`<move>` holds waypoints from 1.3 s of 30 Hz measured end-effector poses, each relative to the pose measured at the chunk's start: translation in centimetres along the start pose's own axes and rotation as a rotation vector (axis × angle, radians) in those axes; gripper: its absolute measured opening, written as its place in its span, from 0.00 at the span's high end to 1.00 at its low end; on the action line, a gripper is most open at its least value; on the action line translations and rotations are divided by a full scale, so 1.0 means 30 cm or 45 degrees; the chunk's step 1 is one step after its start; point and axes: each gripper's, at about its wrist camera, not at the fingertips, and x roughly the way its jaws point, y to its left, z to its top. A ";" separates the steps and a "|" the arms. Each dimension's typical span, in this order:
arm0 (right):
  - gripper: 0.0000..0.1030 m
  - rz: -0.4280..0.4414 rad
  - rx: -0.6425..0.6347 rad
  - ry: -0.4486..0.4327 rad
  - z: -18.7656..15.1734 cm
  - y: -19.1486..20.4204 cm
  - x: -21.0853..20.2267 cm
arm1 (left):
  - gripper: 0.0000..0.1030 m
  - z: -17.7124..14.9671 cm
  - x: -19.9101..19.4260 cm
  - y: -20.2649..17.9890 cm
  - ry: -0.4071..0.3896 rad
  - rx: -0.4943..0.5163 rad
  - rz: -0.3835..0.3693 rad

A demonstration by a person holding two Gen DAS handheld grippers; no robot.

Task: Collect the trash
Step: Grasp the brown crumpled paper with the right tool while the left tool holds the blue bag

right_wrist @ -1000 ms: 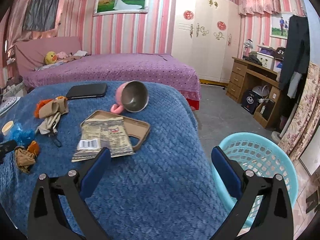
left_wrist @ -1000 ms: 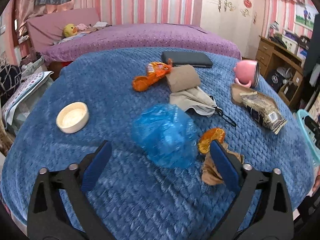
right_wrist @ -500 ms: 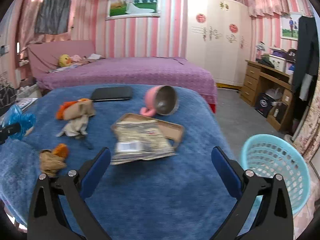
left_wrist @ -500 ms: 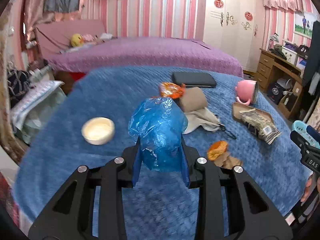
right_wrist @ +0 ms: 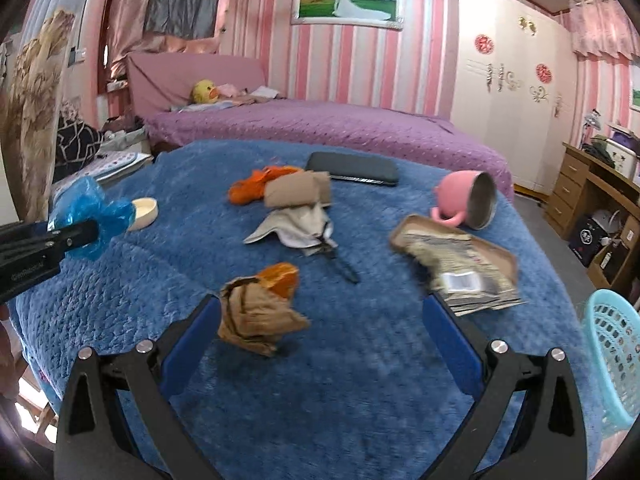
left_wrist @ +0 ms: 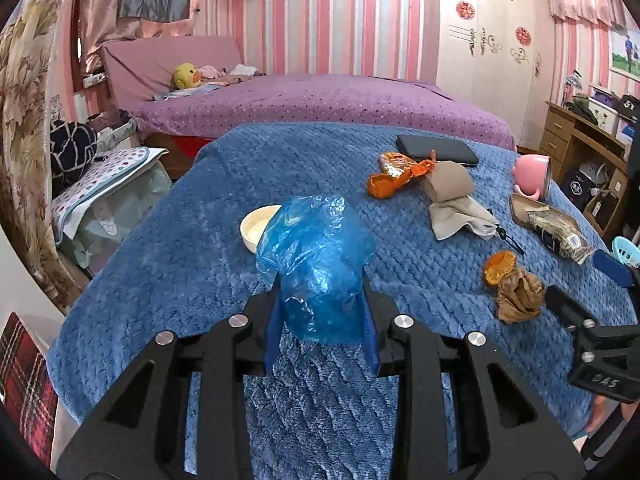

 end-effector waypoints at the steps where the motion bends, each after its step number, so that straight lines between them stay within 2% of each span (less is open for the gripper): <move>1: 0.05 0.010 -0.003 0.014 0.000 0.009 0.016 | 0.70 0.000 -0.003 -0.004 -0.009 0.011 0.000; 5: 0.06 0.047 -0.011 0.043 0.000 0.032 0.053 | 0.70 -0.002 0.004 -0.010 -0.009 0.023 0.000; 7: 0.16 0.073 -0.038 0.060 -0.003 0.050 0.073 | 0.70 -0.003 0.006 -0.008 -0.005 0.019 0.001; 9: 0.38 0.120 -0.070 0.091 -0.007 0.064 0.096 | 0.70 -0.003 0.003 -0.007 -0.008 0.016 -0.002; 11: 0.48 0.179 -0.081 0.113 -0.013 0.068 0.109 | 0.70 -0.001 -0.004 -0.012 -0.018 0.011 -0.004; 12: 0.49 0.191 -0.095 0.111 -0.015 0.071 0.110 | 0.70 0.001 -0.008 -0.013 -0.024 0.003 -0.012; 17: 0.51 0.194 -0.128 0.026 0.002 0.035 0.048 | 0.70 0.010 -0.017 -0.029 -0.046 -0.015 -0.014; 21: 0.51 0.144 -0.074 -0.023 0.016 -0.068 -0.001 | 0.70 0.018 -0.022 -0.059 -0.060 -0.028 -0.027; 30: 0.51 0.027 -0.005 -0.049 0.029 -0.271 -0.029 | 0.70 0.037 -0.013 -0.195 -0.080 0.018 -0.054; 34: 0.50 -0.023 0.012 -0.053 0.029 -0.340 -0.040 | 0.70 0.043 -0.006 -0.256 -0.074 0.013 -0.097; 39: 0.50 -0.101 0.053 -0.048 0.020 -0.455 -0.051 | 0.70 0.039 -0.011 -0.335 -0.091 0.076 -0.107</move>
